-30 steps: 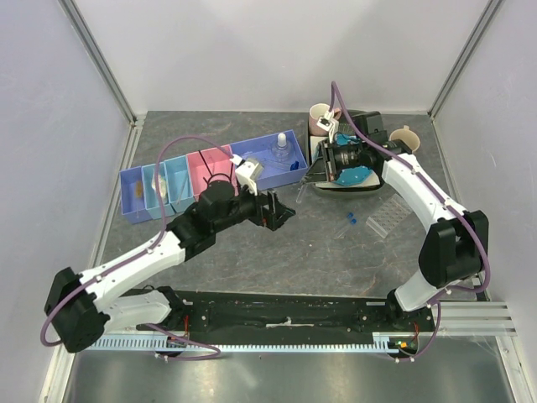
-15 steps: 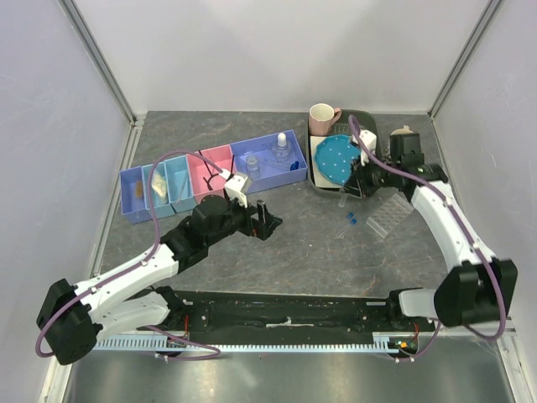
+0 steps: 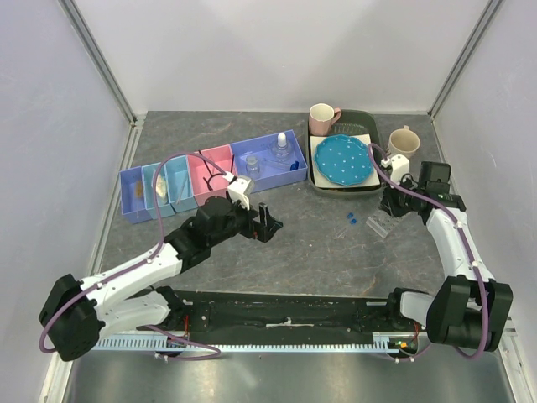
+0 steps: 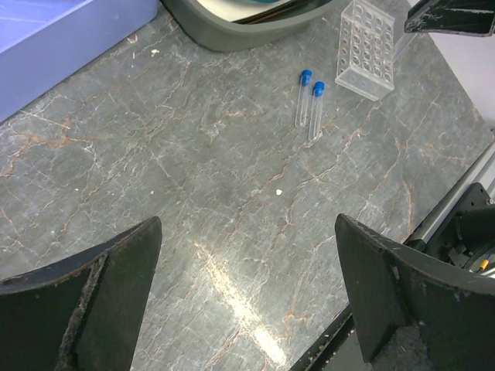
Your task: Organize the chemistry lab equipment
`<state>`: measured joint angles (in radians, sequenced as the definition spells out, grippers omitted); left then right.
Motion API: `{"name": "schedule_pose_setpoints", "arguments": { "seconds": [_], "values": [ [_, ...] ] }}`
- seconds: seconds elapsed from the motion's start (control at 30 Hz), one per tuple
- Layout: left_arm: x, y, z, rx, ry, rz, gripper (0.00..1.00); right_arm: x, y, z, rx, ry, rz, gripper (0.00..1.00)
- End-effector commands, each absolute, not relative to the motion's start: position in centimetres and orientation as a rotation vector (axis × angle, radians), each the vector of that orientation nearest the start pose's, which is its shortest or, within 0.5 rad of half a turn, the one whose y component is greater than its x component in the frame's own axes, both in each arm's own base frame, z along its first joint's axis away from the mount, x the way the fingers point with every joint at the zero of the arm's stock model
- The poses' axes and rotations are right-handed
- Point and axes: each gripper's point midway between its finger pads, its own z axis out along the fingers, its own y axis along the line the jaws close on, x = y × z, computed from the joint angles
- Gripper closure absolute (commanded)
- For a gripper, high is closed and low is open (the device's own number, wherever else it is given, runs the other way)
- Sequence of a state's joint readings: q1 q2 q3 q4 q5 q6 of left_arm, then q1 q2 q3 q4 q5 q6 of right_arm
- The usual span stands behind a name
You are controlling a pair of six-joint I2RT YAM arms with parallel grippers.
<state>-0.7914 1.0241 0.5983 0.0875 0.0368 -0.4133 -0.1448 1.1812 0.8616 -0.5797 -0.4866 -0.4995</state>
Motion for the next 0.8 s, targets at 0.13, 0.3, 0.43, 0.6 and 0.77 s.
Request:
{"name": "schedule_pose_setpoints", "arguments": {
  "seconds": [0.13,0.3,0.43,0.6,0.77],
  "values": [
    [23.7,-27.7,18.4,0.411,1.915,-0.872,0.01,31.5,-0.3,12.6,-0.567,2.192,0.185,0.81],
    [23.7,-27.7,18.3,0.412,1.917,-0.869,0.01,32.2,-0.6,12.0,-0.532,2.182,0.181,0.81],
    [23.8,-27.8,18.3,0.415,1.92,-0.868,0.01,32.5,-0.9,11.6,-0.523,2.18,0.169,0.81],
    [23.8,-28.0,18.2,0.422,1.926,-0.873,0.02,32.6,-0.7,10.9,-0.516,2.187,0.19,0.8],
    [23.7,-27.8,18.1,0.42,1.928,-0.87,0.02,32.2,-0.5,10.2,-0.509,2.203,0.208,0.8]
  ]
}}
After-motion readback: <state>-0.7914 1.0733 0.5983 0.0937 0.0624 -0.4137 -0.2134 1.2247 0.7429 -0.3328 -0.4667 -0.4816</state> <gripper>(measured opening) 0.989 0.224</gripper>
